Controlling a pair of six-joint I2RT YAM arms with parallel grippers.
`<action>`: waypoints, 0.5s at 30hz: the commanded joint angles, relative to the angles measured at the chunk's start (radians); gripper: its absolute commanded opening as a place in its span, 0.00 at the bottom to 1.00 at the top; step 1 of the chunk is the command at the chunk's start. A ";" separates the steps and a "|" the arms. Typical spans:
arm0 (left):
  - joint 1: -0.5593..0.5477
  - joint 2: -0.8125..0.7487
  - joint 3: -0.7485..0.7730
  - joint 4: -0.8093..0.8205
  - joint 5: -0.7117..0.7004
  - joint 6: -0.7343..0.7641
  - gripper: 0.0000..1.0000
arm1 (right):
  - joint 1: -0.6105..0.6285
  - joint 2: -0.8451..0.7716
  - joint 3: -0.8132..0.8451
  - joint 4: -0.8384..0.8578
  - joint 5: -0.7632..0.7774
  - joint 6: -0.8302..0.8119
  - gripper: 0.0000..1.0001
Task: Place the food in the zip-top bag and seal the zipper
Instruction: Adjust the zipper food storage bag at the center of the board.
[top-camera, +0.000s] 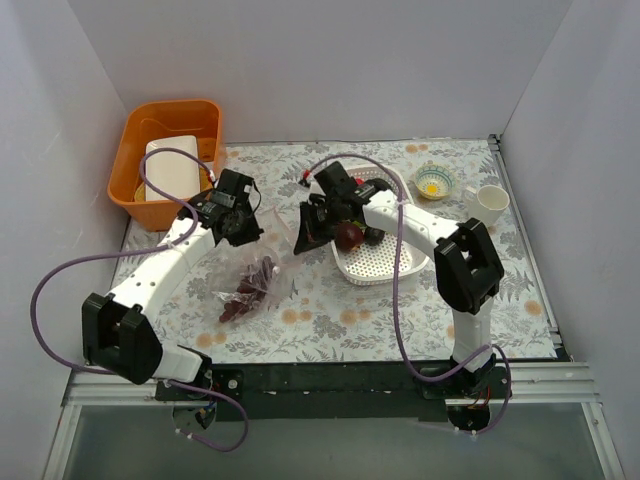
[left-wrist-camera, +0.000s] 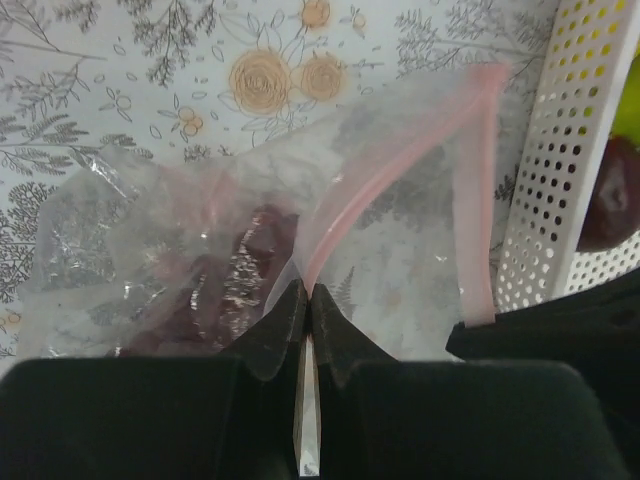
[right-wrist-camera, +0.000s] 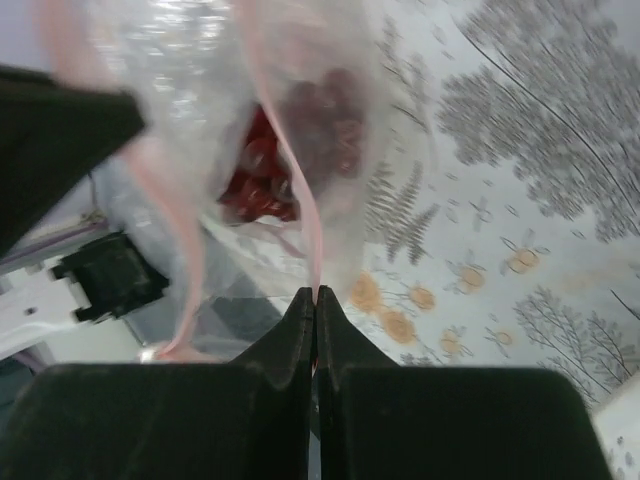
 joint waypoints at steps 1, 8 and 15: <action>0.006 -0.098 -0.020 0.087 0.054 0.018 0.00 | -0.002 -0.070 -0.100 0.036 0.055 -0.017 0.01; 0.006 -0.143 -0.014 0.162 0.099 0.034 0.00 | -0.008 -0.181 -0.163 0.110 0.181 -0.016 0.03; 0.006 -0.161 -0.024 0.185 0.134 0.052 0.00 | -0.026 -0.355 -0.272 0.098 0.404 -0.042 0.47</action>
